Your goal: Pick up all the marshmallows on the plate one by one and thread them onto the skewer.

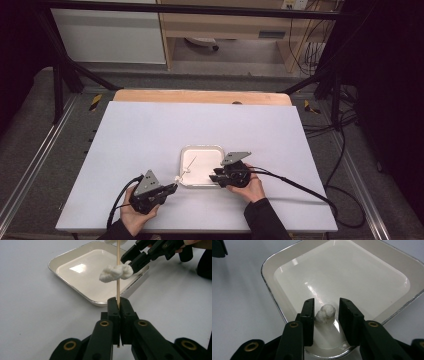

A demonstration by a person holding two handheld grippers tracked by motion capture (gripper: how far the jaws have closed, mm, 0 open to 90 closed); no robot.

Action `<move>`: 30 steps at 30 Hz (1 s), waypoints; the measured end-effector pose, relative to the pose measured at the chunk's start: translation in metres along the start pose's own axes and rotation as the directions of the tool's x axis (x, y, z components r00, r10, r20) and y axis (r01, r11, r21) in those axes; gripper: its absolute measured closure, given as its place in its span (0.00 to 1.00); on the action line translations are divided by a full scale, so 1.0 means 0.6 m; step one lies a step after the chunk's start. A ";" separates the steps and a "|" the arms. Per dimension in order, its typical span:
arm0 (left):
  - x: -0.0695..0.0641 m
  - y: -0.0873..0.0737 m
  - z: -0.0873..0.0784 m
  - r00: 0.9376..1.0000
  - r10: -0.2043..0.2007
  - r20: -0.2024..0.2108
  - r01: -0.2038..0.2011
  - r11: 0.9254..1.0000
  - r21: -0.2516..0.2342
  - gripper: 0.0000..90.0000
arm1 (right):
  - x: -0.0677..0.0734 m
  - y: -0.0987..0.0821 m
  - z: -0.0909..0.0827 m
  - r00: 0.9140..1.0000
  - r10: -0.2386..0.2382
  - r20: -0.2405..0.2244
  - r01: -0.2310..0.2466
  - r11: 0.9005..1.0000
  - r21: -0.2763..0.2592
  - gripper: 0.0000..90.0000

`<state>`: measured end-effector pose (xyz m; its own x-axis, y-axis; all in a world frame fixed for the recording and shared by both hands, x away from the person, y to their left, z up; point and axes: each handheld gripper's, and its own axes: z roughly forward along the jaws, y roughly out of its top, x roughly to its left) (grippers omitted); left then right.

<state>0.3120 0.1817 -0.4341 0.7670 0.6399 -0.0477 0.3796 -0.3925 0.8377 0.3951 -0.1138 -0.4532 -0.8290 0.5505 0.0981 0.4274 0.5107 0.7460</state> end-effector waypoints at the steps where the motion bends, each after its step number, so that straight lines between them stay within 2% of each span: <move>1: 0.000 0.000 0.000 1.000 0.000 0.001 0.000 1.000 0.000 0.98 | 0.000 0.000 0.000 1.000 0.001 -0.001 -0.001 1.000 0.001 0.75; 5: -0.001 0.000 0.001 1.000 0.003 0.003 -0.003 1.000 0.004 0.98 | 0.002 -0.001 0.000 1.000 -0.002 -0.010 0.002 1.000 -0.003 0.81; 11: -0.001 0.000 0.001 1.000 0.003 0.006 -0.003 1.000 0.002 0.98 | 0.002 0.001 -0.004 1.000 0.011 -0.019 -0.012 1.000 -0.010 0.85; 21: -0.006 0.001 0.003 1.000 0.017 0.023 -0.017 1.000 0.005 0.98 | 0.001 0.028 -0.058 1.000 0.008 -0.026 -0.011 0.992 -0.129 0.87; 26: -0.009 0.002 0.006 0.999 0.029 0.038 -0.030 0.999 0.017 0.98 | -0.004 0.040 -0.084 1.000 0.009 -0.025 -0.013 0.985 -0.175 0.87; 30: -0.013 0.002 0.009 0.998 0.038 0.049 -0.039 0.999 0.023 0.98 | -0.005 0.046 -0.095 1.000 0.008 -0.026 -0.013 0.980 -0.200 0.87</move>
<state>0.3094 0.1726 -0.4356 0.8050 0.5918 -0.0426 0.3615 -0.4321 0.8262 0.3888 -0.1387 -0.3954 -0.8347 0.5372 0.1213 0.3575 0.3609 0.8614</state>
